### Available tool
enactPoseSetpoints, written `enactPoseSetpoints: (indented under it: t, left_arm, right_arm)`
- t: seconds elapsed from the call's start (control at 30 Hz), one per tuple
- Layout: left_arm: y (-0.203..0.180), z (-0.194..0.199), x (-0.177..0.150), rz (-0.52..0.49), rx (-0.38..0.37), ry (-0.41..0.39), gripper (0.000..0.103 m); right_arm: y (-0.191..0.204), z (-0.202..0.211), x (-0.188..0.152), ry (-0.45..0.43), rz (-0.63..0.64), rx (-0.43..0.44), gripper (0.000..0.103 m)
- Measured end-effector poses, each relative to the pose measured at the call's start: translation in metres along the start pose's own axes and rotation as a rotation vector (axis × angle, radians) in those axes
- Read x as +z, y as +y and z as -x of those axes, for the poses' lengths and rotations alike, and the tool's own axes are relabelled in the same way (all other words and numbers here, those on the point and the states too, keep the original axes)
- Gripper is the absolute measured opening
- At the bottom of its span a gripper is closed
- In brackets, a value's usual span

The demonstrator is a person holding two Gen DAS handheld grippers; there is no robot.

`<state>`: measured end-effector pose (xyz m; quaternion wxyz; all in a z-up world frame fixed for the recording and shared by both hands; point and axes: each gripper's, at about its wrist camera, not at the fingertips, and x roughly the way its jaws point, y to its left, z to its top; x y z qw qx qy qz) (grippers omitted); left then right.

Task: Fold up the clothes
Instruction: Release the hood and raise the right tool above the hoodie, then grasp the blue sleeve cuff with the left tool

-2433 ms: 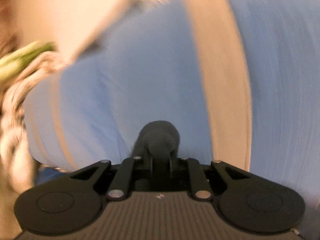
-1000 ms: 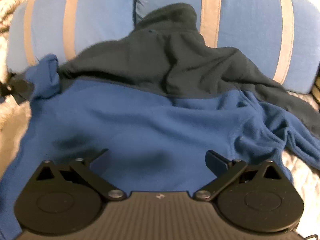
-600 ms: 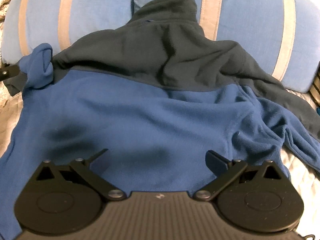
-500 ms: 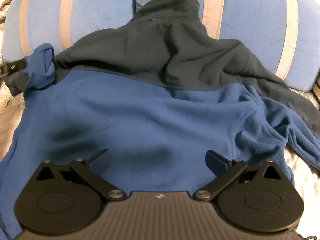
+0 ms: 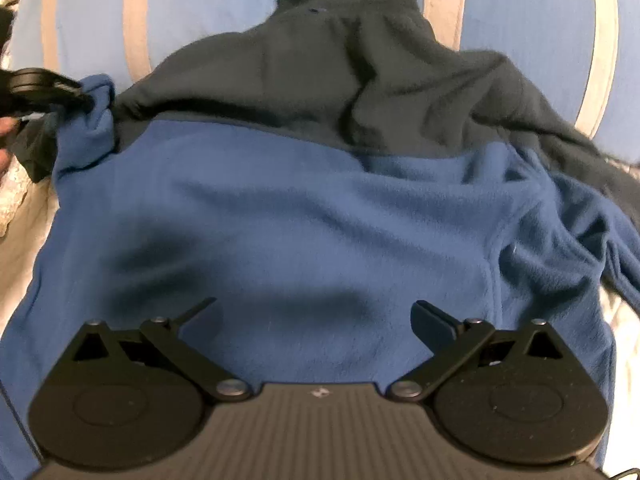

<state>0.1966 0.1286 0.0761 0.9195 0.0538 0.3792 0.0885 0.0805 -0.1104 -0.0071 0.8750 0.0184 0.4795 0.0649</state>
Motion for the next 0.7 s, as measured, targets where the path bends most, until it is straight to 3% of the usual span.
enactPoseSetpoints:
  t: [0.33, 0.47, 0.7]
  left_arm:
    - [0.051, 0.044, -0.069, 0.055, 0.004, 0.080, 0.015]
    - [0.065, 0.052, -0.094, 0.142, -0.038, 0.101, 0.015]
    - [0.072, 0.052, -0.111, 0.242, -0.116, 0.085, 0.015]
  right_arm:
    - [-0.010, -0.013, -0.004, 0.076, -0.035, 0.026, 0.103]
    - [-0.012, -0.021, -0.009, 0.101, -0.040, 0.020, 0.103]
    - [-0.004, -0.027, -0.019, 0.071, 0.041, -0.017, 0.103]
